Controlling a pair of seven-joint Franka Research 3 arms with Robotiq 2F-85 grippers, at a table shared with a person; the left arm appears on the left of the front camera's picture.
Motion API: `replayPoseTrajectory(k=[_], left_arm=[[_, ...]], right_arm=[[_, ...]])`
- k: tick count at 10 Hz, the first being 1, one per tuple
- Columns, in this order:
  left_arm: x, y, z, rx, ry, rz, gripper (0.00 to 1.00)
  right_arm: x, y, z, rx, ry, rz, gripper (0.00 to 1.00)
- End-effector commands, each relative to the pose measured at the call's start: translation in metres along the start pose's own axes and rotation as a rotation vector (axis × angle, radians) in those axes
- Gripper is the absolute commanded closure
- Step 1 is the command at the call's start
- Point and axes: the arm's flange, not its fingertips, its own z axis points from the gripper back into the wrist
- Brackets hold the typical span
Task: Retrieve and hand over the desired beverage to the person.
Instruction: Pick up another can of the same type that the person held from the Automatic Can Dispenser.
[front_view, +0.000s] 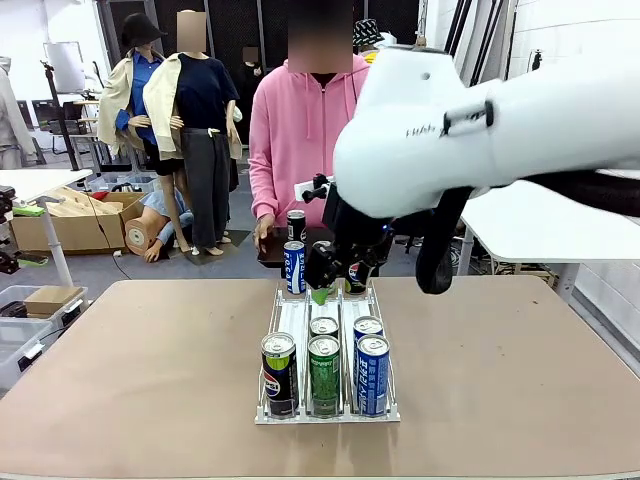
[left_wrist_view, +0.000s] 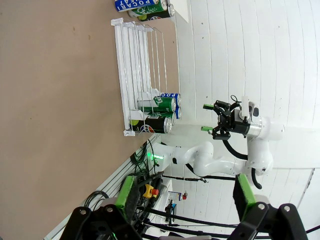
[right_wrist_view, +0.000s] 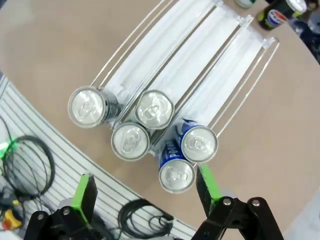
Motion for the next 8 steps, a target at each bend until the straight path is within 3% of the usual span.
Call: replayPoseTrajectory(k=[1,3,8], left_arm=[[-0.003,-0.001,0.000,0.003,-0.008,0.000,0.00],[-0.003,-0.001,0.000,0.003,-0.008,0.000,0.00],[-0.003,-0.001,0.000,0.003,-0.008,0.000,0.00]], right_arm=[[0.009,0.013,-0.016,-0.076,0.000,-0.068,0.00],[0.010,0.022,-0.031,-0.152,0.014,-0.110,0.00],[0.010,0.034,-0.059,-0.152,0.059,-0.193,0.00]])
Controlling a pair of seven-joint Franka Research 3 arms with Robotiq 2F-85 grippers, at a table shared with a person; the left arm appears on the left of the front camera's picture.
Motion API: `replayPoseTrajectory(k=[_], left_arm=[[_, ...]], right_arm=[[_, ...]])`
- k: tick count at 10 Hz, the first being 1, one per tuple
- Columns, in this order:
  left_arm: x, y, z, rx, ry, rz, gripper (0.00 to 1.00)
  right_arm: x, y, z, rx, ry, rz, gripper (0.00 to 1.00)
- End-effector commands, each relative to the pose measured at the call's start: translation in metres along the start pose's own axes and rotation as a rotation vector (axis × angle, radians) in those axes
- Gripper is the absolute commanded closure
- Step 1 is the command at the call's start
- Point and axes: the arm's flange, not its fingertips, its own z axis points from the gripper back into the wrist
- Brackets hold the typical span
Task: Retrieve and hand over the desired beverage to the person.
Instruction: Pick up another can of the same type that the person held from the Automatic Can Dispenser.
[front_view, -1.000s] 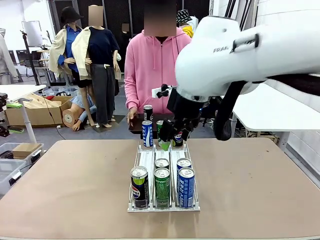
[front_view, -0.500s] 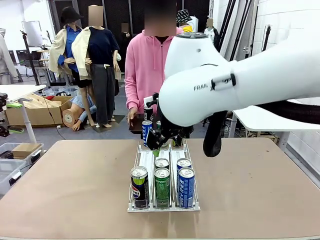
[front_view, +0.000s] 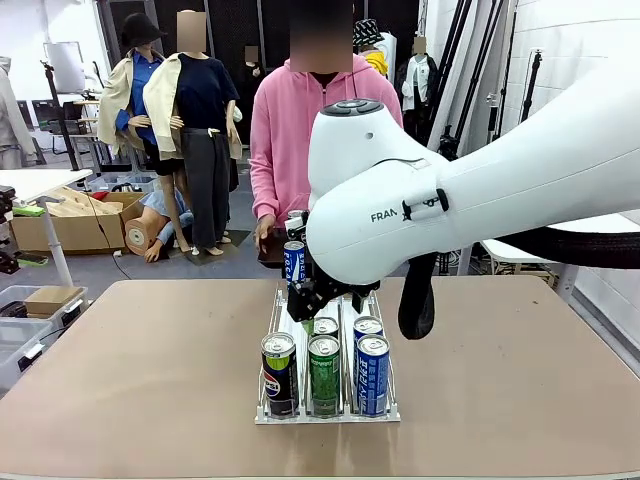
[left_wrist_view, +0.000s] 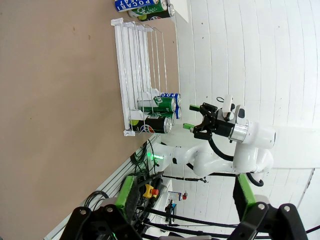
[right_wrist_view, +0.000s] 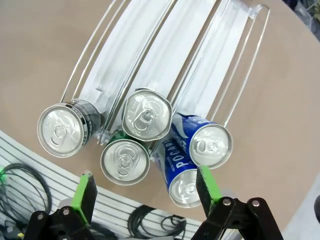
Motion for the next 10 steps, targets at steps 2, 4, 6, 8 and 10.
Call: replayPoseTrajectory(k=[2,4,6,8,10], left_arm=[[-0.003,-0.001,0.000,0.003,-0.008,0.000,0.00],[-0.003,-0.001,0.000,0.003,-0.008,0.000,0.00],[-0.003,-0.001,0.000,0.003,-0.008,0.000,0.00],[-0.003,-0.001,0.000,0.003,-0.008,0.000,0.00],[-0.003,-0.001,0.000,0.003,-0.008,0.000,0.00]], right_arm=[[0.005,0.016,-0.009,-0.014,0.033,-0.067,0.00],[0.005,0.019,-0.016,-0.018,0.056,-0.099,0.00],[0.005,0.020,-0.022,-0.014,0.067,-0.117,0.00],[0.006,0.023,-0.026,-0.005,0.072,-0.131,0.00],[0.006,0.025,-0.030,-0.003,0.086,-0.139,0.00]])
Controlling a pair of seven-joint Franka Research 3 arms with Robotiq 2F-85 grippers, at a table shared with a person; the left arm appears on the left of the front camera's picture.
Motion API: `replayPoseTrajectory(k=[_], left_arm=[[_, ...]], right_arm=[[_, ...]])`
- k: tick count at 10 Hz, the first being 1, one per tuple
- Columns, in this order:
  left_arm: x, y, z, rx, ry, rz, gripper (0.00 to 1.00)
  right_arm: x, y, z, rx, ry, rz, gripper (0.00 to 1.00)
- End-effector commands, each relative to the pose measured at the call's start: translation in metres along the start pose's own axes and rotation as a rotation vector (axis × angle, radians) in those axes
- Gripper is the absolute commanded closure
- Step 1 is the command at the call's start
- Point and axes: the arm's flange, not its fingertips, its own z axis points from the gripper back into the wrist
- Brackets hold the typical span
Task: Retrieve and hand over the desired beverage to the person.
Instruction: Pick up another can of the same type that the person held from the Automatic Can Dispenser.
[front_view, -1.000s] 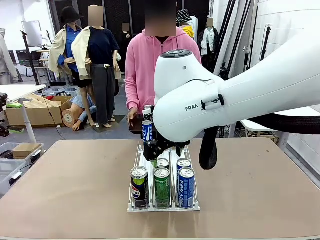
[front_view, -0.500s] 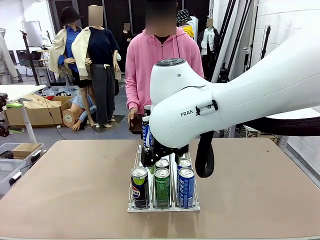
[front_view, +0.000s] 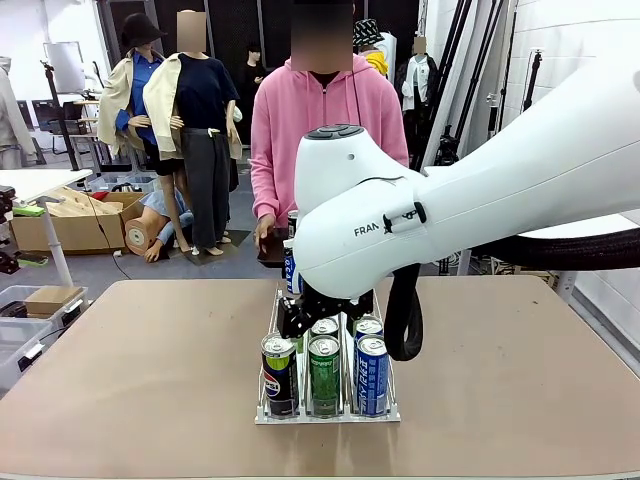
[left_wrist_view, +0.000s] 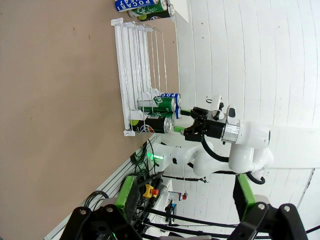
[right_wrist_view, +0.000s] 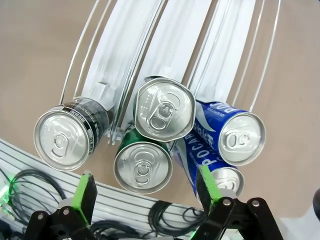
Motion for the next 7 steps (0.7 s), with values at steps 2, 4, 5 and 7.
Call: replayPoseTrajectory(k=[2,4,5,7], left_arm=[[-0.0034,-0.0014,0.0001,0.003,-0.008,0.000,0.00],[-0.0034,-0.0014,0.0001,0.003,-0.008,0.000,0.00],[-0.0034,-0.0014,0.0001,0.003,-0.008,0.000,0.00],[-0.0034,-0.0014,0.0001,0.003,-0.008,0.000,0.00]], right_arm=[[0.0052,0.0094,-0.0045,-0.021,0.026,-0.026,0.00],[0.0051,0.0084,-0.0051,-0.015,0.040,-0.022,0.00],[0.0046,0.0071,-0.0055,-0.010,0.052,-0.013,0.00],[0.0040,0.0056,-0.0052,0.002,0.069,-0.001,0.00]])
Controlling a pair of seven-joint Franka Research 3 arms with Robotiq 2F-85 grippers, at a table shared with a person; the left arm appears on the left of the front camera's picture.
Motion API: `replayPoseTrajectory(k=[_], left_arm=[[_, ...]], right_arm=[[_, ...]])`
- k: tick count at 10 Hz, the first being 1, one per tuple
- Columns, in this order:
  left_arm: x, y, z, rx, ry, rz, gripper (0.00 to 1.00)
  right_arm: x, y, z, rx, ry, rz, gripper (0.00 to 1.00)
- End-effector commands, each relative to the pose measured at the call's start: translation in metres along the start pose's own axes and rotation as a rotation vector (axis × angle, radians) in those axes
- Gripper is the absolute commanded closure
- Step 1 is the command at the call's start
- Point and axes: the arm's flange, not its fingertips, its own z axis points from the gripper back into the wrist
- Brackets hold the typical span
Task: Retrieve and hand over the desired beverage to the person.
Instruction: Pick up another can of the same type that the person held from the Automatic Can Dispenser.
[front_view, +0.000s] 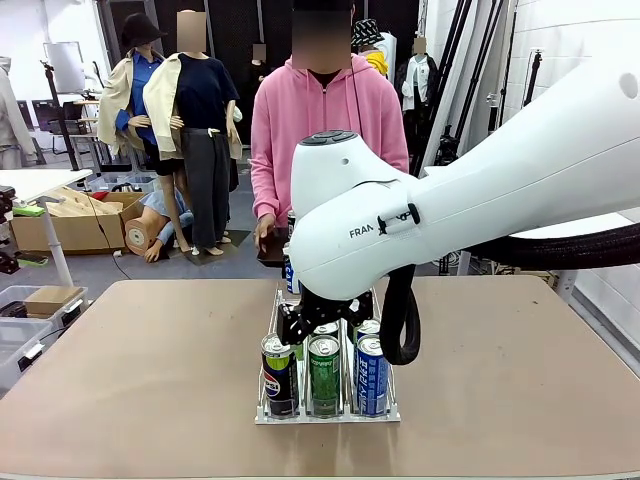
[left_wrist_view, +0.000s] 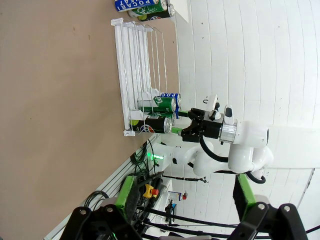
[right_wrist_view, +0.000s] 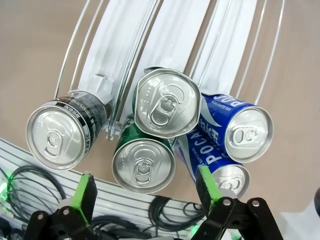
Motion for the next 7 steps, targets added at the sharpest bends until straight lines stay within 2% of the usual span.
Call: replayPoseTrajectory(k=[1,7], left_arm=[[-0.0034,-0.0014,0.0001,0.003,-0.008,0.000,0.00],[-0.0034,-0.0014,0.0001,0.003,-0.008,0.000,0.00]], right_arm=[[0.0056,0.0029,0.0024,0.013,0.025,0.007,0.00],[0.0083,0.0000,-0.0071,0.068,0.044,0.033,0.00]])
